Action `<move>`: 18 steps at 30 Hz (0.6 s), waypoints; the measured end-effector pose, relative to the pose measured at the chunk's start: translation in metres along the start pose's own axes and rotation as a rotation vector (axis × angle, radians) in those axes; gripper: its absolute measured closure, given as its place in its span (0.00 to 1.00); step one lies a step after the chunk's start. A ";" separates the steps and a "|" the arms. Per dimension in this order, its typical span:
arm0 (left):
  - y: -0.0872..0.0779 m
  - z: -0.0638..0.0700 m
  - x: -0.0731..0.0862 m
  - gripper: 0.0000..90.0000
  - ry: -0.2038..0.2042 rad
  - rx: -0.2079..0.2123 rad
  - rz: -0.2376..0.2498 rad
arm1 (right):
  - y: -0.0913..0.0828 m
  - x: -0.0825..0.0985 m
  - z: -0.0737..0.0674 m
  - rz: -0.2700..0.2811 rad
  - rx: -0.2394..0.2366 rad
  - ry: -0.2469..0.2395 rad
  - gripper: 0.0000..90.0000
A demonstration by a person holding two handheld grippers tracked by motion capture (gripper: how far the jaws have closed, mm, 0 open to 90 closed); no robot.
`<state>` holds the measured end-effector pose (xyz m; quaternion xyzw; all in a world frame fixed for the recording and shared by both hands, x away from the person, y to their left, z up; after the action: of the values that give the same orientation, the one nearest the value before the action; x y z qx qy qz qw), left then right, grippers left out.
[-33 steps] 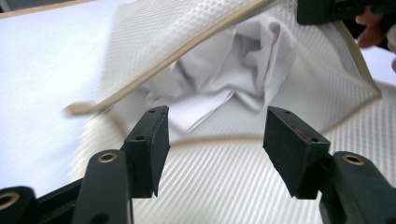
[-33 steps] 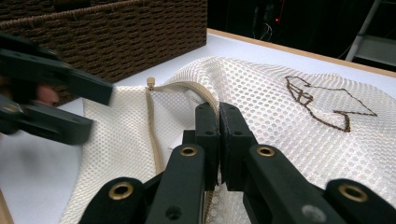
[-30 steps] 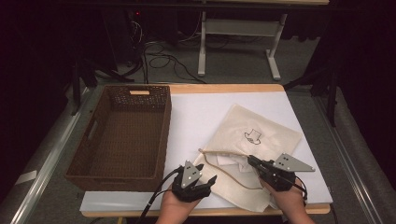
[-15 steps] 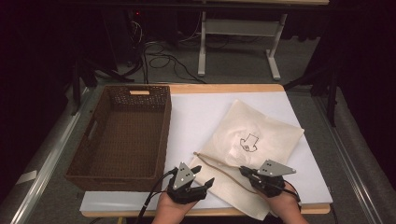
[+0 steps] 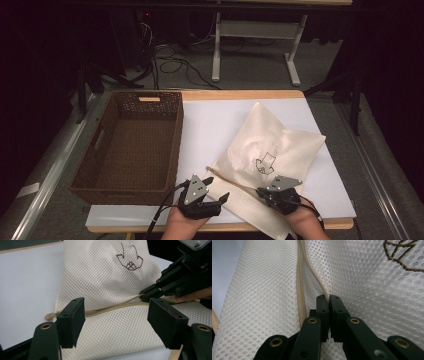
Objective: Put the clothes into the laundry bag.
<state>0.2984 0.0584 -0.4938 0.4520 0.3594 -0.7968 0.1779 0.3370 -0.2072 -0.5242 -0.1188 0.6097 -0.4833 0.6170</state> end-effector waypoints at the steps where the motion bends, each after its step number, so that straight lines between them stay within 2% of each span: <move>1: 0.000 0.000 0.000 0.34 -0.001 -0.001 0.000 | 0.000 0.000 0.000 0.002 -0.003 0.004 0.97; 9: 0.002 -0.002 0.000 0.32 0.022 -0.032 -0.002 | 0.002 0.000 0.003 0.017 -0.016 0.018 0.92; 13: 0.004 -0.003 0.001 0.31 0.020 -0.037 -0.009 | 0.001 0.000 0.002 0.023 -0.013 0.025 0.88; 18: 0.007 -0.003 0.003 0.31 0.035 -0.049 -0.021 | -0.008 -0.004 0.005 0.082 -0.008 0.053 0.86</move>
<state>0.3030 0.0566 -0.5000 0.4577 0.3866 -0.7815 0.1741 0.3386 -0.2105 -0.5147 -0.0834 0.6319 -0.4580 0.6196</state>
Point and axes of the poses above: each handheld gripper's, and its own axes: y roughly forward along the jaws, x roughly out of its underside, z roughly to its right, the point moved 2 cm from there along y, roughly forward along the jaws, and after that the axes turned 14 degrees about -y, right-handed, at the moved point
